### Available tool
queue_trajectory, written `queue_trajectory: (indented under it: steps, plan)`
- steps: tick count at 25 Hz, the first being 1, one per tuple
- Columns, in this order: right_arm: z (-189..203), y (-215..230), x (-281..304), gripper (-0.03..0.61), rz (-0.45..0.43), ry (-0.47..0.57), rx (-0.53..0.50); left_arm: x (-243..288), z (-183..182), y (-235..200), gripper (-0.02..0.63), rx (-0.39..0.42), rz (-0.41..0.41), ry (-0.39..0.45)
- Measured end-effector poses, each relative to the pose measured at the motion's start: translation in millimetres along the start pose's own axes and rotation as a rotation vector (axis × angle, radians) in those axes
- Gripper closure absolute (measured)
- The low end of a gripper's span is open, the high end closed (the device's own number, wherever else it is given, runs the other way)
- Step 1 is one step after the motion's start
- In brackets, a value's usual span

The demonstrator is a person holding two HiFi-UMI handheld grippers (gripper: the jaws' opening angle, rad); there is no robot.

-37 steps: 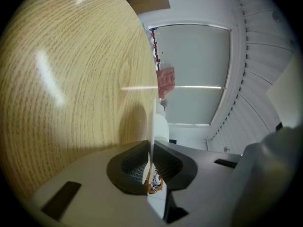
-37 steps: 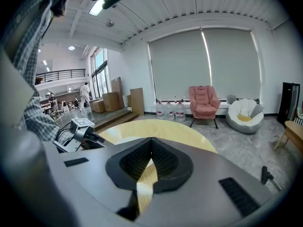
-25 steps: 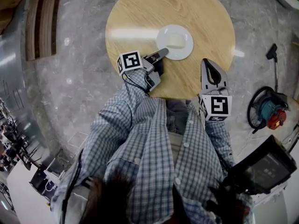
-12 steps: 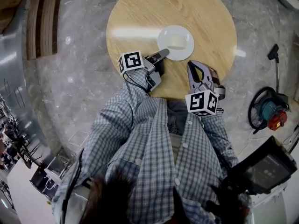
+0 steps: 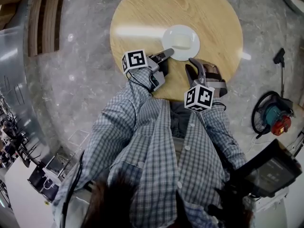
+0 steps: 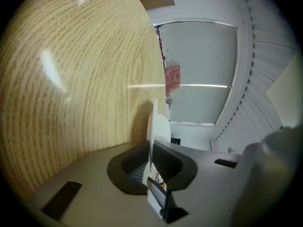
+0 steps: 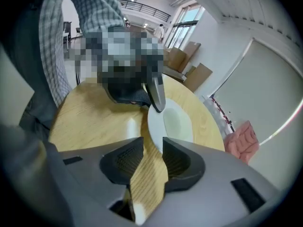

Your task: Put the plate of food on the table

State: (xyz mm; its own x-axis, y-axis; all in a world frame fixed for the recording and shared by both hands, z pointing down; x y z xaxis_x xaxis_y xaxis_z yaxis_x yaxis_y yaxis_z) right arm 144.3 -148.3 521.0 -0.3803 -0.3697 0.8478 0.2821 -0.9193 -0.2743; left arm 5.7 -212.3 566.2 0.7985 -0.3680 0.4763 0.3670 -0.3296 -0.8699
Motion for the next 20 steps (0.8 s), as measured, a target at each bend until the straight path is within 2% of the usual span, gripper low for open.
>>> queue_trajectory:
  steps: [12,15,20]
  plan:
    - [-7.7,-4.2,18.8,0.472,0.052,-0.029,-0.189,-1.0,1.9,-2.4,0.589,-0.026,0.008,-0.005]
    - [-7.8,-5.1,21.2,0.520,0.077,-0.053,-0.242,-0.4,2.2,-4.1,0.589,-0.031,0.013,-0.012]
    - [-6.8,-4.6,22.5,0.528,0.091,-0.063,-0.243,2.3,-1.0,0.9,0.584,0.032,0.039,-0.037]
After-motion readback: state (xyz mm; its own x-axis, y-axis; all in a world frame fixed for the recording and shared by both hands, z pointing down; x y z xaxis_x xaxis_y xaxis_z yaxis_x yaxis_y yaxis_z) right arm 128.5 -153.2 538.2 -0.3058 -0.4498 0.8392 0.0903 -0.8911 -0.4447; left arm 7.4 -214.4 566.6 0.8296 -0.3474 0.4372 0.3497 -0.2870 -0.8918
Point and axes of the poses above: the fingertips, and each gripper's own axes: x forward along the fingers, y to its right, z out of its underside, the point moved 7 cm from there along -x, backward along the fingers, and after that the axes turned 6 degrees about -z, right-handed, at the moved point
